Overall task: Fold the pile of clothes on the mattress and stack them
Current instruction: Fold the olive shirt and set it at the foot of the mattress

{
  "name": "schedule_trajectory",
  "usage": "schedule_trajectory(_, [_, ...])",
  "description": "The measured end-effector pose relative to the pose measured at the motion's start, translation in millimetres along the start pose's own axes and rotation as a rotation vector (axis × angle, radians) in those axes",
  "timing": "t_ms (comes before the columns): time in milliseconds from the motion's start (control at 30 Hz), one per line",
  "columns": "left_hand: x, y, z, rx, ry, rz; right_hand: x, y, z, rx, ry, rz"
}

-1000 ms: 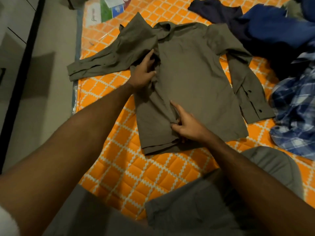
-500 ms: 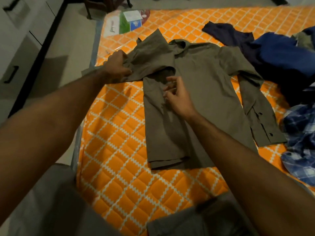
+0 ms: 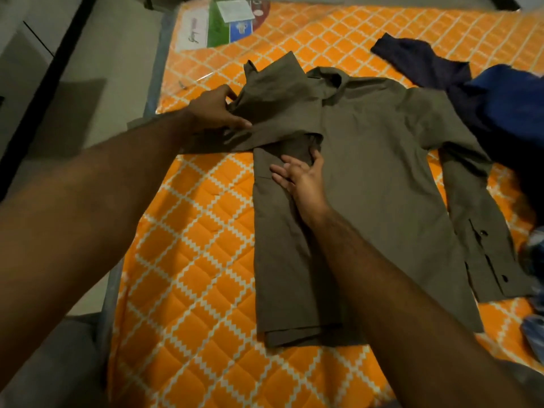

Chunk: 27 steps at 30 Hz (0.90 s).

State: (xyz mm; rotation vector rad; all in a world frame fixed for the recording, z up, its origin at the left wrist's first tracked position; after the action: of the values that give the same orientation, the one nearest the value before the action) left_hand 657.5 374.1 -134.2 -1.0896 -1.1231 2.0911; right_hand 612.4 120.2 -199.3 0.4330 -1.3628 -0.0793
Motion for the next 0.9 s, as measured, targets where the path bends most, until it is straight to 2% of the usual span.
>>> schedule_trajectory(67, [-7.3, -2.4, 8.3, 0.025, -0.005, 0.007, 1.7, 1.3, 0.7, -0.013, 0.036, -0.049])
schedule_trajectory(133, [-16.1, -5.9, 23.2, 0.130, 0.016, 0.115, 2.7, 6.5, 1.1, 0.011, 0.091, -0.060])
schedule_trajectory(300, [-59.5, 5.5, 114.0, 0.712, -0.042, 0.587, 33.7, 18.9, 22.2, 0.083, 0.192, -0.112])
schedule_trajectory(433, [-73.0, 44.1, 188.7, 1.078, -0.081, 0.634, 49.0, -1.9, 54.9, 0.144, 0.261, -0.324])
schedule_trajectory(500, [-65.0, 62.6, 211.9, 1.165, -0.100, 0.627, 56.4, -20.0, 67.4, 0.168, 0.252, -0.205])
schedule_trajectory(567, [-45.8, 81.7, 211.8, 1.054, -0.169, 0.679, 63.3, -37.7, 80.9, 0.166, 0.255, 0.008])
schedule_trajectory(633, [-21.1, 96.4, 199.1, 0.807, -0.262, 0.835, 60.5, -53.6, 95.6, 0.161, 0.309, 0.226])
schedule_trajectory(700, [2.5, 102.6, 192.1, 0.581, -0.277, 0.987, 52.9, -67.1, 112.5, 0.162, 0.362, 0.344])
schedule_trajectory(800, [4.2, 98.5, 193.6, 0.449, -0.221, 1.062, 47.1, -67.5, 126.1, 0.199, 0.393, 0.268])
schedule_trajectory(900, [-18.2, 91.9, 208.3, 0.517, -0.144, 1.144, 62.7, -61.4, 129.6, 0.139, 0.328, 0.030])
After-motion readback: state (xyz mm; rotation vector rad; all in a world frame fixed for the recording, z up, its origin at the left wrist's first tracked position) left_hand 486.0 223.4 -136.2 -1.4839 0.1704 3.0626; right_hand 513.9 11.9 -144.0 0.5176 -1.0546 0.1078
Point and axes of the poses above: each hand's wrist, its own z-axis away from the middle knuckle, its own y-axis out of the palm, x = y × z, the point moved 7 cm from there along -z, towards the middle knuckle, and after that the axes turned 13 degrees about -y, right-handed, at the moved point
